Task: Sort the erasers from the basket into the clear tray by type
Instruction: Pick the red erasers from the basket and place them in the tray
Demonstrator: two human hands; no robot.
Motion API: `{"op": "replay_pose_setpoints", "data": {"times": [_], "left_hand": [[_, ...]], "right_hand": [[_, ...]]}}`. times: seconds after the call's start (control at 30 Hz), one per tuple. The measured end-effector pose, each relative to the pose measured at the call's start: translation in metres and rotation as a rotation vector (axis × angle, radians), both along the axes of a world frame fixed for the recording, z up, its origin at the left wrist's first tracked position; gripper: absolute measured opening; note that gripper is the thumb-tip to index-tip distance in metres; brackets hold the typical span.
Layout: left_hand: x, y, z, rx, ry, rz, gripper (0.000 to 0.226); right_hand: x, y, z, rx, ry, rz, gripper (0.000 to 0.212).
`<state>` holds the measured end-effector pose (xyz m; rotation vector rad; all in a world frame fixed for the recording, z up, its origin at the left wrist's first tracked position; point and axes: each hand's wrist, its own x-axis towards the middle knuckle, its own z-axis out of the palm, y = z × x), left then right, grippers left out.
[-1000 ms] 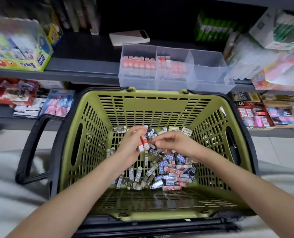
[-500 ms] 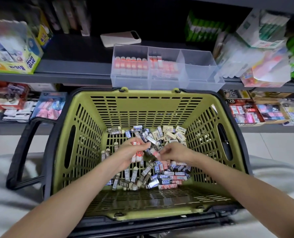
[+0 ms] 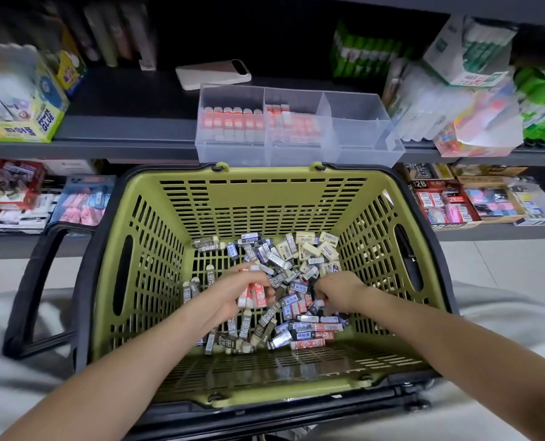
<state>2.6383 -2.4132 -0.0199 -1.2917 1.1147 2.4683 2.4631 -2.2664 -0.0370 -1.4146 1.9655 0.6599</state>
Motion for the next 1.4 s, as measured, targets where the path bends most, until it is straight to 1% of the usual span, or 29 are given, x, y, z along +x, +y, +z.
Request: {"op": "replay_pose_setpoints", "data": {"times": [0.03,0.07,0.1,0.13,0.17,0.2,0.23,0.27,0.33,0.37,0.43,0.47,0.5,0.57,0.6,0.63,0.67,0.73,0.8,0.87,0.93,1.0,1.07,1.13,1.17,1.2,1.27,1.33,1.4], "left_hand": [[0.000,0.001,0.000,-0.017,-0.012,-0.040,0.029],[0.001,0.003,0.000,-0.051,-0.023,-0.083,0.034],[0.001,0.005,0.000,-0.097,-0.028,-0.115,0.044],[0.001,0.007,0.001,-0.154,-0.034,-0.142,0.060],[0.001,0.009,0.001,-0.218,-0.044,-0.162,0.076],[0.001,0.012,0.001,-0.271,-0.045,-0.178,0.087],[0.000,0.013,0.002,-0.305,-0.038,-0.196,0.089],[-0.001,0.014,0.002,-0.320,-0.030,-0.215,0.083],[-0.002,0.013,0.003,-0.311,-0.015,-0.256,0.062],[-0.002,0.011,0.002,-0.312,-0.005,-0.269,0.057],[-0.001,0.008,-0.001,-0.307,0.014,-0.255,0.062],[-0.002,0.007,-0.002,-0.295,0.013,-0.230,0.068],[-0.003,0.007,-0.002,-0.289,-0.001,-0.197,0.071],[-0.004,0.005,-0.002,-0.298,-0.027,-0.139,0.070],[-0.004,0.003,-0.002,-0.291,-0.030,-0.104,0.068],[-0.005,0.000,0.000,-0.276,-0.027,-0.068,0.068],[-0.006,-0.002,0.001,-0.263,-0.029,-0.038,0.069],[-0.008,-0.008,0.005,-0.235,-0.031,0.018,0.071],[-0.008,-0.012,0.009,-0.222,-0.019,0.062,0.069],[-0.008,-0.016,0.009,-0.223,-0.003,0.092,0.071],[-0.008,-0.017,0.010,-0.219,0.010,0.112,0.072],[-0.009,-0.019,0.014,-0.215,0.020,0.124,0.068],[-0.010,-0.019,0.017,-0.204,0.024,0.142,0.065],[-0.011,-0.019,0.018,-0.207,0.031,0.147,0.066],[-0.011,-0.020,0.019,-0.207,0.034,0.147,0.068],[-0.011,-0.021,0.020,-0.202,0.037,0.148,0.070],[-0.010,-0.022,0.021,-0.193,0.042,0.161,0.071],[-0.011,-0.023,0.022,-0.186,0.046,0.173,0.070],[-0.011,-0.023,0.022,-0.188,0.052,0.180,0.067]], "right_hand": [[0.000,0.000,-0.003,-0.016,0.002,0.015,0.023],[-0.001,-0.001,-0.002,-0.052,-0.027,-0.036,0.019],[-0.003,-0.003,0.000,-0.109,-0.108,-0.166,0.016],[-0.004,-0.007,0.004,-0.185,-0.253,-0.366,0.016],[-0.003,-0.012,0.009,-0.263,-0.454,-0.600,0.017],[0.001,-0.018,0.016,-0.317,-0.682,-0.822,0.016],[0.008,-0.025,0.023,-0.334,-0.890,-0.995,0.015],[0.014,-0.031,0.026,-0.328,-1.039,-1.105,0.016],[0.023,-0.038,0.028,-0.289,-1.186,-1.170,0.019],[0.024,-0.039,0.029,-0.278,-1.237,-1.169,0.018],[0.019,-0.037,0.028,-0.249,-1.313,-1.243,0.019],[0.015,-0.034,0.026,-0.243,-1.263,-1.250,0.022],[0.013,-0.030,0.023,-0.245,-1.099,-1.180,0.023],[0.011,-0.020,0.012,-0.188,-0.540,-0.829,0.020],[0.013,-0.014,0.007,-0.123,-0.276,-0.635,0.027],[0.015,-0.009,0.002,-0.071,-0.062,-0.490,0.039],[0.018,-0.005,-0.003,-0.058,0.088,-0.390,0.049],[0.022,0.000,-0.013,-0.124,0.227,-0.257,0.060],[0.026,0.001,-0.023,-0.199,0.269,-0.196,0.065],[0.031,0.001,-0.031,-0.217,0.265,-0.194,0.072],[0.036,-0.002,-0.034,-0.260,0.229,-0.218,0.073],[0.037,-0.014,-0.031,-0.372,0.117,-0.252,0.072],[0.040,-0.030,-0.025,-0.482,-0.061,-0.264,0.061],[0.044,-0.039,-0.022,-0.568,-0.249,-0.314,0.035],[0.043,-0.039,-0.021,-0.581,-0.285,-0.372,0.025],[0.039,-0.036,-0.020,-0.560,-0.263,-0.438,0.019],[0.026,-0.023,-0.020,-0.431,-0.123,-0.472,0.021],[0.018,-0.013,-0.024,-0.318,-0.002,-0.379,0.028],[0.023,-0.015,-0.030,-0.322,-0.012,-0.301,0.031]]}}
